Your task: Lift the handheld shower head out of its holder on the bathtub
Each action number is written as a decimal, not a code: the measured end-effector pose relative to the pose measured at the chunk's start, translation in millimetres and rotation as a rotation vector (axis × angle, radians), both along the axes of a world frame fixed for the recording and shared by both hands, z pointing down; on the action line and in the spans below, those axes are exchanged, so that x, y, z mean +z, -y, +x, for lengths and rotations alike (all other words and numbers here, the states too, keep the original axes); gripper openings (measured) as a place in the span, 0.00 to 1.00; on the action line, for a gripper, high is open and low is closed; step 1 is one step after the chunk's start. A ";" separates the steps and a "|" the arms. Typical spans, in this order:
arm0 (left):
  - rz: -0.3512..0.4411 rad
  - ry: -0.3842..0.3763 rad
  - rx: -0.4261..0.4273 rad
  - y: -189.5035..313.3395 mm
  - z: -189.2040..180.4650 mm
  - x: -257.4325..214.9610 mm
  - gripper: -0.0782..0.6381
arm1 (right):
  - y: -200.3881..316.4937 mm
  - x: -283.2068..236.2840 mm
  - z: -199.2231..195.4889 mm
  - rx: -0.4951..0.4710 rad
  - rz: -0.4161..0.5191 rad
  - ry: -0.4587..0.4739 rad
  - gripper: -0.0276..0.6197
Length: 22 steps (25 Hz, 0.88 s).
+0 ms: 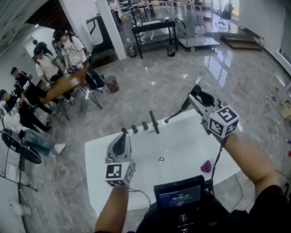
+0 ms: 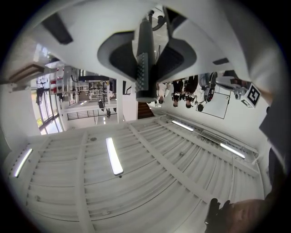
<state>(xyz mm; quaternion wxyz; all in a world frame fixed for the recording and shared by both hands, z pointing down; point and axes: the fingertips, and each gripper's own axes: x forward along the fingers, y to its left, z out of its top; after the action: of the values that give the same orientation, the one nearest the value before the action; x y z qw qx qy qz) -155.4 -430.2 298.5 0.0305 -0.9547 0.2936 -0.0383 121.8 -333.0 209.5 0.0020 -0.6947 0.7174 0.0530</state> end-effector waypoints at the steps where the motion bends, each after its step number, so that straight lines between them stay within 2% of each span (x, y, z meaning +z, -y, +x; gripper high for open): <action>1: 0.003 -0.006 0.003 -7.0 2.0 -1.0 0.12 | -6.5 -4.4 0.9 -0.004 0.005 -0.013 0.26; 4: 0.021 -0.011 0.011 -24.9 3.4 -2.9 0.12 | -27.5 -14.0 2.1 -0.011 0.023 -0.043 0.26; 11: 0.027 -0.017 -0.026 -31.2 -16.2 -5.0 0.12 | -61.8 -37.2 1.7 -0.004 0.089 0.003 0.26; 22: 0.027 -0.010 -0.057 -51.5 -32.5 -12.5 0.12 | -71.2 -34.1 -4.5 -0.014 0.074 -0.011 0.26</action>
<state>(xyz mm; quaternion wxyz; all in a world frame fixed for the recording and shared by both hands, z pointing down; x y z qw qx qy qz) -188.0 -378.7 286.0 0.0406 -0.9456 0.3213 -0.0303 117.2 -261.7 175.4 0.0239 -0.6889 0.7197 0.0831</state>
